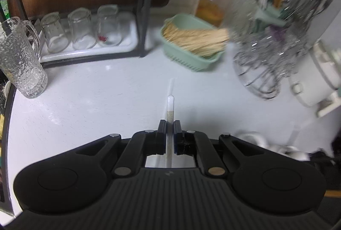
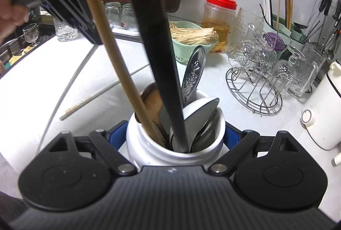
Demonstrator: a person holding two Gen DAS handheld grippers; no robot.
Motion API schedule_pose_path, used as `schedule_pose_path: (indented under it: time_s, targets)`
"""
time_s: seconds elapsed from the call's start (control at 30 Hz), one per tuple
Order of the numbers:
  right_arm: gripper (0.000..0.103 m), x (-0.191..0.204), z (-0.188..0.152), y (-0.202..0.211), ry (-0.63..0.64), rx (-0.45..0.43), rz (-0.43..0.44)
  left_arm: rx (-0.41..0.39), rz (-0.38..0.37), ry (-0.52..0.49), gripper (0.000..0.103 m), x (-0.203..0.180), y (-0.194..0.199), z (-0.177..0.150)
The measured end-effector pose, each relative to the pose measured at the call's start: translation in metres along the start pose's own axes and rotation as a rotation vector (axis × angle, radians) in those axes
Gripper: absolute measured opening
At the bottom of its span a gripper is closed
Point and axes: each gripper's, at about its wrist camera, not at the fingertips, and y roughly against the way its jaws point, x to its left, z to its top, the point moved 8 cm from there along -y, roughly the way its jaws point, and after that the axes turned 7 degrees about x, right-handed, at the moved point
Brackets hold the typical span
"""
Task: Organize utensils
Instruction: 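Lift the white chopstick with the left tool and carry it over the jar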
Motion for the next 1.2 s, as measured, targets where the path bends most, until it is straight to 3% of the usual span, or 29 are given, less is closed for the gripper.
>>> schedule_pose_path:
  time_s: [0.17, 0.5, 1.2]
  targets:
    - [0.092, -0.001, 0.003, -0.003, 0.022, -0.018, 0.017, -0.067, -0.068, -0.008, 0.007, -0.029, 0.038, -0.011]
    - [0.092, -0.002, 0.004, -0.004, 0.042, -0.049, 0.04, -0.176, -0.162, -0.133, 0.007, -0.081, 0.108, -0.022]
    - [0.092, 0.001, 0.008, -0.006, 0.029, -0.076, 0.028, -0.349, -0.137, -0.269, 0.007, -0.12, 0.21, 0.026]
